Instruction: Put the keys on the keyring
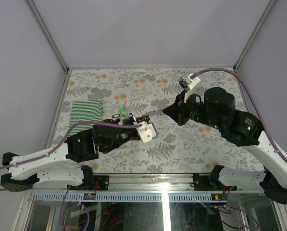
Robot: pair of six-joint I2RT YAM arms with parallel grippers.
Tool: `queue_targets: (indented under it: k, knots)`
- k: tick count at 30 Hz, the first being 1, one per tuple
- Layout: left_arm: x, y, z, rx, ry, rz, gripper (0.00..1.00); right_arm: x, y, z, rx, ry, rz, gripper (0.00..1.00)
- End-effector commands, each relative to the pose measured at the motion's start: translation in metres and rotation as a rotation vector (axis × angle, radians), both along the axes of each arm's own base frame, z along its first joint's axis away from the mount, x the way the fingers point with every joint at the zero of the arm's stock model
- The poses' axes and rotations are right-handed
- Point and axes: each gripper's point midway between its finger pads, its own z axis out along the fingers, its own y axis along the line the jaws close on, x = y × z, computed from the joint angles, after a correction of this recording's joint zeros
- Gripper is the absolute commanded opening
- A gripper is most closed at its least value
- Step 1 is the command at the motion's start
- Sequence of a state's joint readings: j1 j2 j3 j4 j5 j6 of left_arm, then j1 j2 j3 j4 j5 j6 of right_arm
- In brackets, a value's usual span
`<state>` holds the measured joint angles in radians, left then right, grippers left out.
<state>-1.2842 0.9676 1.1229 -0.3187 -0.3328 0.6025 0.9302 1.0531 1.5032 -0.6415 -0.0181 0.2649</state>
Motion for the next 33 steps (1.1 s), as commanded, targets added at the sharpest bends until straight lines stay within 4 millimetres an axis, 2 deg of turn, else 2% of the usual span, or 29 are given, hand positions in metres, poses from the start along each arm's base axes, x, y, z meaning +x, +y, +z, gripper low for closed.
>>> queue_targets:
  k: [1,5,12,26,30,33]
  knots:
    - [0.003,0.004,0.004,0.051,-0.026,0.015,0.00,-0.002,0.001,0.032,0.108,-0.052,0.009,0.00]
    - [0.005,0.004,0.006,0.054,-0.036,0.025,0.00,-0.007,0.002,0.033,0.105,-0.054,0.038,0.00]
    - [0.005,0.004,0.011,0.037,-0.048,0.025,0.00,-0.009,0.003,0.022,0.064,-0.020,0.048,0.00]
    - [-0.006,0.005,0.019,-0.012,-0.053,-0.029,0.00,-0.005,0.009,-0.007,-0.036,0.064,0.053,0.00]
    - [-0.008,0.006,0.020,-0.021,-0.050,-0.041,0.00,0.003,0.004,-0.008,-0.053,0.055,-0.003,0.00]
    - [-0.010,0.006,0.017,-0.019,-0.047,-0.051,0.00,0.007,0.000,-0.002,-0.021,0.034,-0.038,0.00]
